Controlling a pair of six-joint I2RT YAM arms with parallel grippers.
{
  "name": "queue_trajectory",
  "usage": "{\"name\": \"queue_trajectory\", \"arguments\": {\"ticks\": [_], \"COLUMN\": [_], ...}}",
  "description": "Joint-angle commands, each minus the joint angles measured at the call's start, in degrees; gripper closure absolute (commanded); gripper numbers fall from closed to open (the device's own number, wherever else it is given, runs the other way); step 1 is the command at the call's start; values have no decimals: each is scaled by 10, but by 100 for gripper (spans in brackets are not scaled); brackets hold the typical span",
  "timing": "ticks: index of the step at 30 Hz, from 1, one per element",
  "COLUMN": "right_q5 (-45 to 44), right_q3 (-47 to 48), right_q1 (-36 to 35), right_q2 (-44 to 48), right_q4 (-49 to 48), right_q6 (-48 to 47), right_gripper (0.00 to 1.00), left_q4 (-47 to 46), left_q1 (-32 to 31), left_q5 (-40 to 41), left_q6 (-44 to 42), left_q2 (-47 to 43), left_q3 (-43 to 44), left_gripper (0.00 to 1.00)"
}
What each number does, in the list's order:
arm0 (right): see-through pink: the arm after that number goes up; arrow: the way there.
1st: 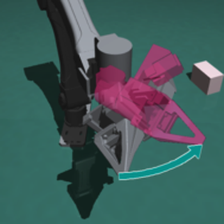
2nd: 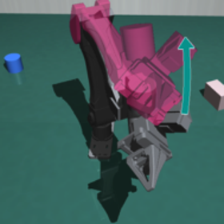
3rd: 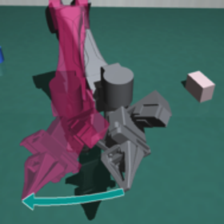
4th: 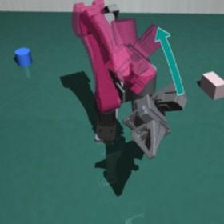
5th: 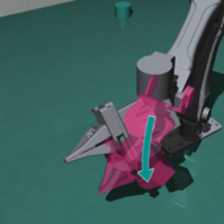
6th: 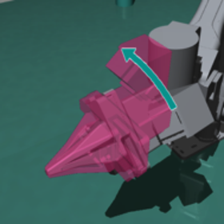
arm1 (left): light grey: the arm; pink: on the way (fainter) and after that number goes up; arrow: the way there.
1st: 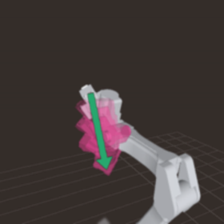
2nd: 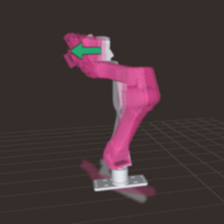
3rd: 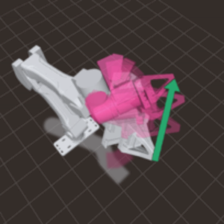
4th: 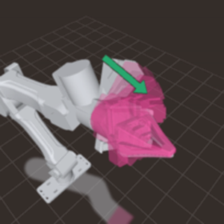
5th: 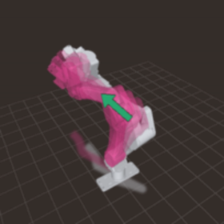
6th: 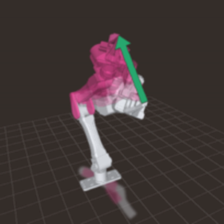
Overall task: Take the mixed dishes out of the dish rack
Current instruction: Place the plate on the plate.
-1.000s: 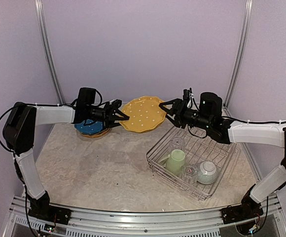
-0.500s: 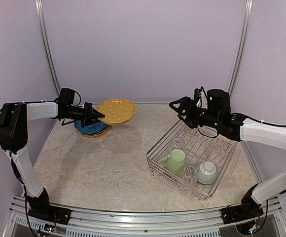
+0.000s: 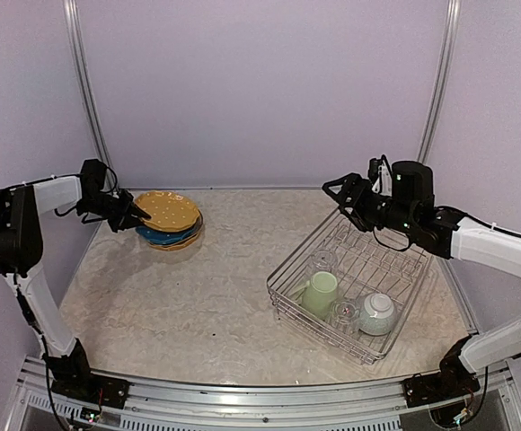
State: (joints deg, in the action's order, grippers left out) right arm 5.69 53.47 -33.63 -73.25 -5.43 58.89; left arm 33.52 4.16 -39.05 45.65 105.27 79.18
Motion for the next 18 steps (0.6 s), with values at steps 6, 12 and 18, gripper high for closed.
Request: {"name": "queue_trajectory", "arguments": {"ticks": [6,12,18], "right_q5": [-21,-25,-29], "right_q3": [-24,-25,-28], "right_q1": [10,12,13], "right_q2": [42,54,59], "right_q4": [28,40,44], "right_q6": [-15,-22,-26], "right_gripper": [20,20,20], "left_q4": [26,28,29], "left_q1": [-4,0,2], "left_q5": [44,31,23], "left_q6": [-63,-65,-65], "left_q2": [-23,2,28], "left_q3": [51,64,75], "left_gripper": [100,100,99]}}
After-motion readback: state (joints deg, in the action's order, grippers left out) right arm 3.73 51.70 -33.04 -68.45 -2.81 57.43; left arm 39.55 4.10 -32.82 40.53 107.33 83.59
